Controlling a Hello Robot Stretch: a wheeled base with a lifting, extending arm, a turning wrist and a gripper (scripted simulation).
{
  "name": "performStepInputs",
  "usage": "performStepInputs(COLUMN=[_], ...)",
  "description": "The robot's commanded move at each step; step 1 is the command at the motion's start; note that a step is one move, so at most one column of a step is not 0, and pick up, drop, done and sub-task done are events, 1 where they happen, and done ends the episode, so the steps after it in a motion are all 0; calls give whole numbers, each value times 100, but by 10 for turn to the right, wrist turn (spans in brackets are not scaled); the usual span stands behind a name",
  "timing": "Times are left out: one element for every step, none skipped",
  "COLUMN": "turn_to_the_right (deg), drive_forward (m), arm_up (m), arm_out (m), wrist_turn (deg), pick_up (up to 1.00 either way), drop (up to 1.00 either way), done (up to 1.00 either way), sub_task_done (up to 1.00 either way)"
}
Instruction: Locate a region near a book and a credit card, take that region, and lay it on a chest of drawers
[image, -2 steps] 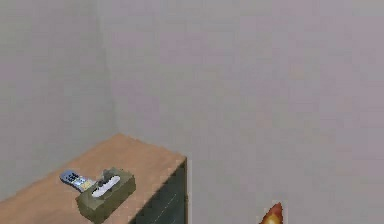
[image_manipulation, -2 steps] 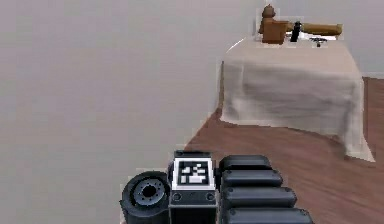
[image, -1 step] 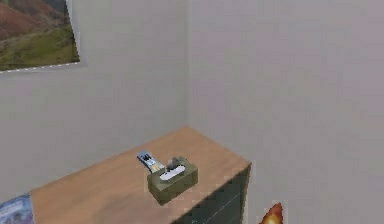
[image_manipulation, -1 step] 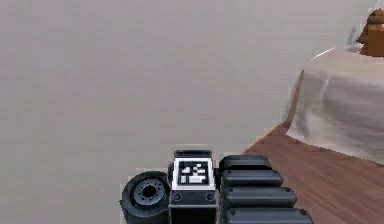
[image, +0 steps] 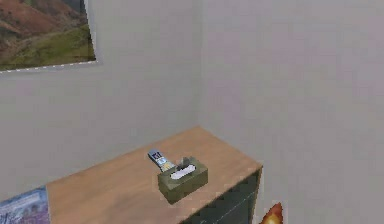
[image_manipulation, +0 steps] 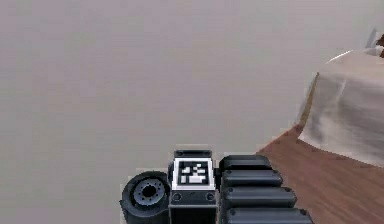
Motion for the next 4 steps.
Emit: performStepInputs(turn_to_the_right=[330,-330,240,30], drive_forward=[0,0,0,0], arm_up=[0,0,0,0], arm_out=[0,0,0,0], wrist_turn=[0,0,0,0], pick_up=[0,0,0,0], drop=[0,0,0,0], done=[0,0,0,0], sub_task_done=[0,0,0,0])
